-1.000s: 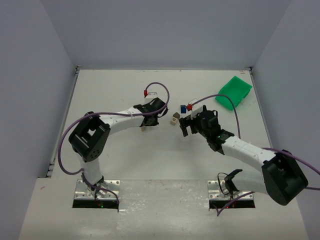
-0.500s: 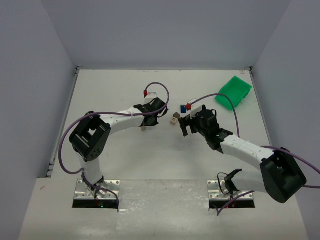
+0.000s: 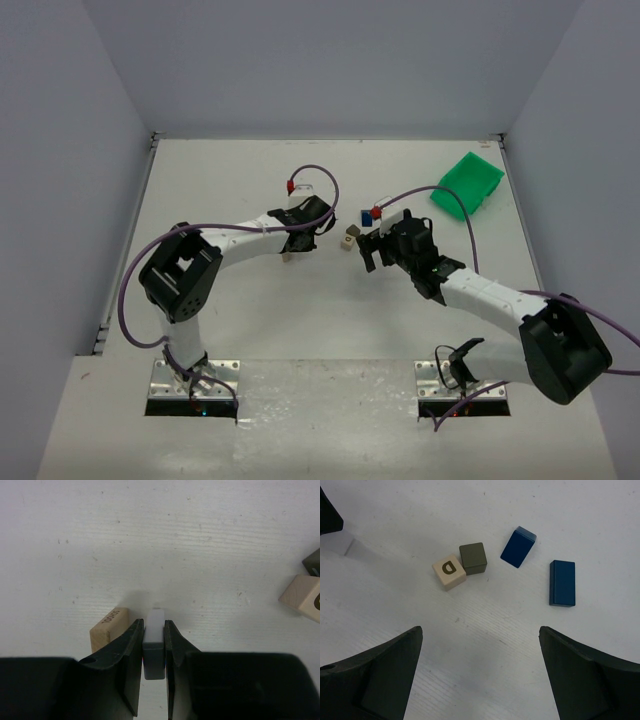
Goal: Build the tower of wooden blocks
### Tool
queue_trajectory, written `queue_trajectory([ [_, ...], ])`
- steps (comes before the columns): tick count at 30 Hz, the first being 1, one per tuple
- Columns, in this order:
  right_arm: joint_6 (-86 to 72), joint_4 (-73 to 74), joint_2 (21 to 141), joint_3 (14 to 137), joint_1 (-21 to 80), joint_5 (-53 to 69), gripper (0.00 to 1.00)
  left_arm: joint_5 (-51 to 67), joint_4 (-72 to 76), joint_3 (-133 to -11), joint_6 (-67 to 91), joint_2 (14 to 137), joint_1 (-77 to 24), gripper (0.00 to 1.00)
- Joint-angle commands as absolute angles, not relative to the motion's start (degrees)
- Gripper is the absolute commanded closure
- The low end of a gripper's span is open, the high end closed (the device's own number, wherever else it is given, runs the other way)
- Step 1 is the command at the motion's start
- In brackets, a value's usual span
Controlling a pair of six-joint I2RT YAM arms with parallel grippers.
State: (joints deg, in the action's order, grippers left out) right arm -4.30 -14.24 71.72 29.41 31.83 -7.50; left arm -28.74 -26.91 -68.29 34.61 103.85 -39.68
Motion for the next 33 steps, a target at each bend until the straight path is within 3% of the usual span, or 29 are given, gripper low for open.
queue_trajectory([
  [1, -3.4, -15.3, 71.8, 31.9, 31.6, -9.0, 0.01, -30.0, -27.2, -69.4, 35.4, 104.4, -39.4, 1.0],
  [28, -2.8, -14.7, 71.1, 31.8, 31.6, -8.8, 0.01, -29.3, -27.2, -68.9, 35.1, 104.8, -39.4, 0.87],
  [33, -2.6, -14.6, 70.8, 31.7, 31.7, -8.7, 0.01, -28.9, -27.2, -69.0, 34.7, 104.9, -39.5, 0.77],
])
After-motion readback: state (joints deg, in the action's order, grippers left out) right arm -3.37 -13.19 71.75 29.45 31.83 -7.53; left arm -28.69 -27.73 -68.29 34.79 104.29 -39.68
